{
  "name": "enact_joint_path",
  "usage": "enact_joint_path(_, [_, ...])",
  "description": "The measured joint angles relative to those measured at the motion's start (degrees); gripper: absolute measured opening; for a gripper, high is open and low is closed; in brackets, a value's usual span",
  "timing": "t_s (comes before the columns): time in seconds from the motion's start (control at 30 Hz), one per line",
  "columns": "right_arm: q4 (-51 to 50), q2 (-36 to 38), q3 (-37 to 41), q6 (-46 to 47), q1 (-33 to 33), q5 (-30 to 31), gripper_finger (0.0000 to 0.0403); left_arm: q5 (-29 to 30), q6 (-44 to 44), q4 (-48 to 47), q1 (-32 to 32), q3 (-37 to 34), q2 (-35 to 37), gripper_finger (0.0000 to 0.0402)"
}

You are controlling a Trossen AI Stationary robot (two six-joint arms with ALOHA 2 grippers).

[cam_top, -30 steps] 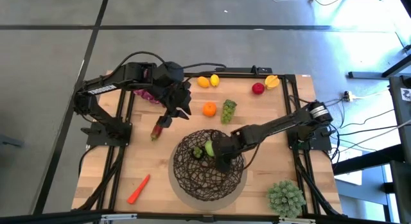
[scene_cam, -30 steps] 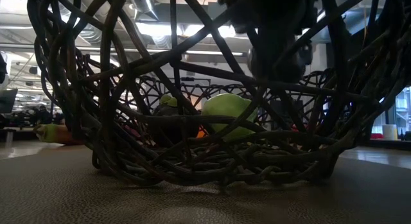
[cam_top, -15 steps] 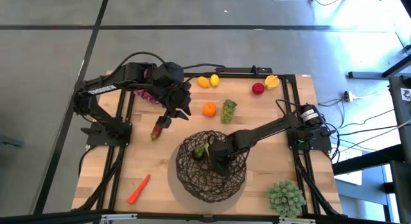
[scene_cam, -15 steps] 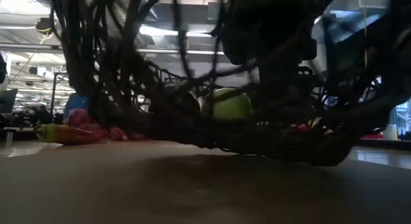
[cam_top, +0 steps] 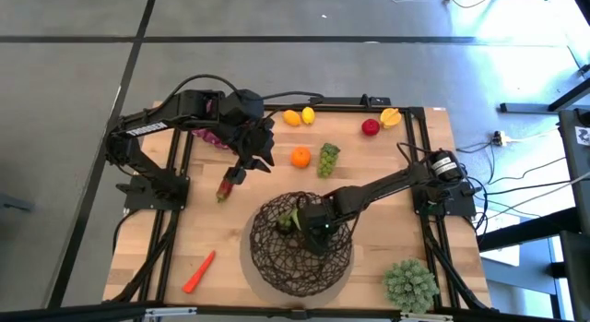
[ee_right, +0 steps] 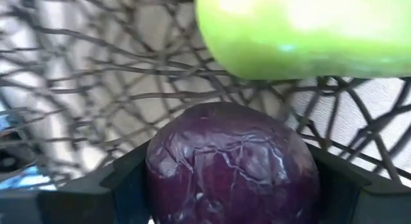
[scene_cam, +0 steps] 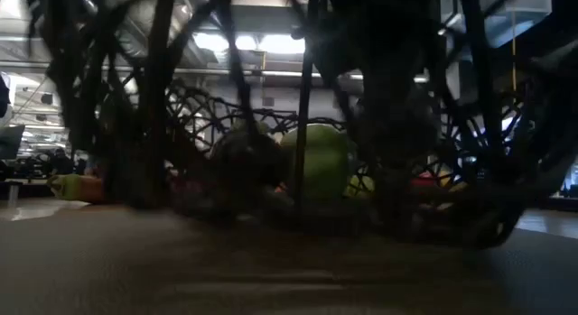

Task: Build produce basket
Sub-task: Put the plum into the mesh basket

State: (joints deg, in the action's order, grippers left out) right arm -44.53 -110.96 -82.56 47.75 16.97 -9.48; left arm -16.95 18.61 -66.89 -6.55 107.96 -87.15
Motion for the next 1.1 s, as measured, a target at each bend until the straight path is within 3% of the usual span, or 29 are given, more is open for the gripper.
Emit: enact_joint_path(1.1, [0.08, 0.04, -1.22, -0.35, 0.07, 0.44, 0.0300, -0.54, -0.24, 0.02, 1.01, 0.00, -0.04, 0.0076])
